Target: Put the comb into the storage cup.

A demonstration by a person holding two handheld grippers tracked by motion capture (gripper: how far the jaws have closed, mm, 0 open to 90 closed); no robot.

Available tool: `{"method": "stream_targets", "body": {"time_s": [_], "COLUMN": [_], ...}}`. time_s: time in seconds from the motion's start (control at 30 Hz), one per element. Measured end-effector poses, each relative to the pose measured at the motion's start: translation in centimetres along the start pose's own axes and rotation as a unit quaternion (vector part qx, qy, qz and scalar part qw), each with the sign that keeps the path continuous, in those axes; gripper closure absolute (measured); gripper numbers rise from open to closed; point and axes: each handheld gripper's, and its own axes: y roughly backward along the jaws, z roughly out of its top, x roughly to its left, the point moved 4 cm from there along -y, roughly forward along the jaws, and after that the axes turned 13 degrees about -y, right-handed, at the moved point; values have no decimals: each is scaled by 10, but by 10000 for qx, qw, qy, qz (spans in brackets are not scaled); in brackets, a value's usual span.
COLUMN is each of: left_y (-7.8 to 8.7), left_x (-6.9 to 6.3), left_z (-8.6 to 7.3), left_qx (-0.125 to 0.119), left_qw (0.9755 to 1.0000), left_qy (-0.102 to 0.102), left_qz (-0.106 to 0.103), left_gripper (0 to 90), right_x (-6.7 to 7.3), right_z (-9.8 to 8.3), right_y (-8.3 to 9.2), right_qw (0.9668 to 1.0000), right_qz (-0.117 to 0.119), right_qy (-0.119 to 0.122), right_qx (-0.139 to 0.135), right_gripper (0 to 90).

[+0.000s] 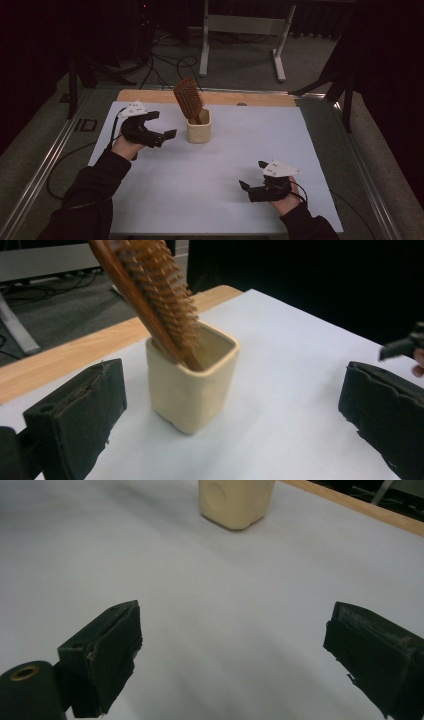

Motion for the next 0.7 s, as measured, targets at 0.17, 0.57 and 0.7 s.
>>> {"method": "stream_targets", "body": {"time_s": [0.17, 0.57, 0.7], "left_y": [9, 33, 42], "left_x": [-9, -25, -33], "left_z": [-20, -64, -79], "left_qx": [40, 104, 111], "left_qw": [10000, 9999, 9999], "left_qy": [-71, -62, -25], "left_qz": [-26, 6, -23], "left_gripper": [0, 0, 0], "right_x": [-2, -4, -4], "right_z": [-1, -5, -5], "right_y": [1, 0, 1], "right_qw": [10000, 10000, 10000], "right_qz": [-32, -38, -17], "right_qy": [-33, 7, 37], "right_qx": [-12, -34, -35], "right_gripper": [77, 77, 77]}}
